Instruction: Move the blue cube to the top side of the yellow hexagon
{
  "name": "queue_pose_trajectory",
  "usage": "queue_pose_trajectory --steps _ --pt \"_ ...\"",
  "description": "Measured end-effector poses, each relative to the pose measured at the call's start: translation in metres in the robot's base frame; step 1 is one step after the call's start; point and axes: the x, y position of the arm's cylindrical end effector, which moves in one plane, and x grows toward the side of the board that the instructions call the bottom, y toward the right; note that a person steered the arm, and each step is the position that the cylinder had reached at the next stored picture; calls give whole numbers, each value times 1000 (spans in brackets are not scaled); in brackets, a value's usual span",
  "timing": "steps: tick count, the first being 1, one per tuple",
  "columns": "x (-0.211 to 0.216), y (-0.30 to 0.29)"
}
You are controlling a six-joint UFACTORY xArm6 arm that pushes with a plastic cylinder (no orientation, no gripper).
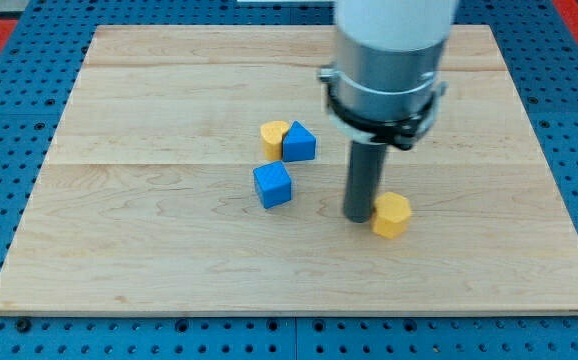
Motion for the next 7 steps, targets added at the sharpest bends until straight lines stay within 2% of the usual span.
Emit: queue_pose_trajectory --steps 1,2,3,4,5,6,7 --pt "-9 38" --pt "7 66" --pt "40 61" --pt "48 -50" --pt "19 -137" --pt "-21 -144" --pt "-44 -84"
